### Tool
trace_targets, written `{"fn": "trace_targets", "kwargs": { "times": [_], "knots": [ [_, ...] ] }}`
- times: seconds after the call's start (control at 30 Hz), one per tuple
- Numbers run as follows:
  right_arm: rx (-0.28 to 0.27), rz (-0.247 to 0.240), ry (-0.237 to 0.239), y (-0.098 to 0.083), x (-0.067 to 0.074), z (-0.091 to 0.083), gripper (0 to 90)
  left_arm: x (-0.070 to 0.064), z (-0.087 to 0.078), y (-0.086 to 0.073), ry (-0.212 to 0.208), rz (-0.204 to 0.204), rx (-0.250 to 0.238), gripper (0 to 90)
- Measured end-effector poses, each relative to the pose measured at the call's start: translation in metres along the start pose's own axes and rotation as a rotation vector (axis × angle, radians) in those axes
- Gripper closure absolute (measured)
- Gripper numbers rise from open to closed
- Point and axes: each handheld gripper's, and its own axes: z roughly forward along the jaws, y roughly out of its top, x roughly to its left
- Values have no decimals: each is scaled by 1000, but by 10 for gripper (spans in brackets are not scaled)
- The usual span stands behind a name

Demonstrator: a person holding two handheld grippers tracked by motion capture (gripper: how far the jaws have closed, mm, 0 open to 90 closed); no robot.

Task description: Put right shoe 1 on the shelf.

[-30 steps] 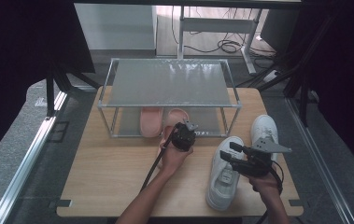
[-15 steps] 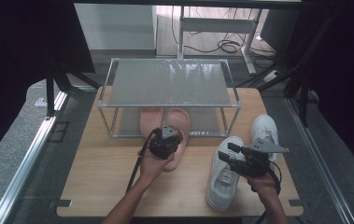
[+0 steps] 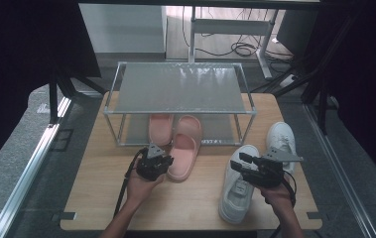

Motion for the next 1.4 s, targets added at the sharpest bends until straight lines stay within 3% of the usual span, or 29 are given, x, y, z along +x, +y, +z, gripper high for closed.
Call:
{"fn": "trace_targets", "kwargs": {
  "times": [0.2, 0.5, 0.87, 1.4],
  "knots": [
    [-6, 4, -3, 0, -1, -2, 498, -6, -1, -17, -27, 24, 48, 869],
    [-4, 5, -3, 0, -1, -1, 492, -17, 4, -31, -55, 57, 97, 883],
    [-5, 4, -2, 0, -1, -2, 488, -23, 11, -34, -62, 97, 137, 882],
    [-3, 1, -1, 0, -2, -2, 485, -30, 17, -39, -78, 117, 160, 883]
  ]
}}
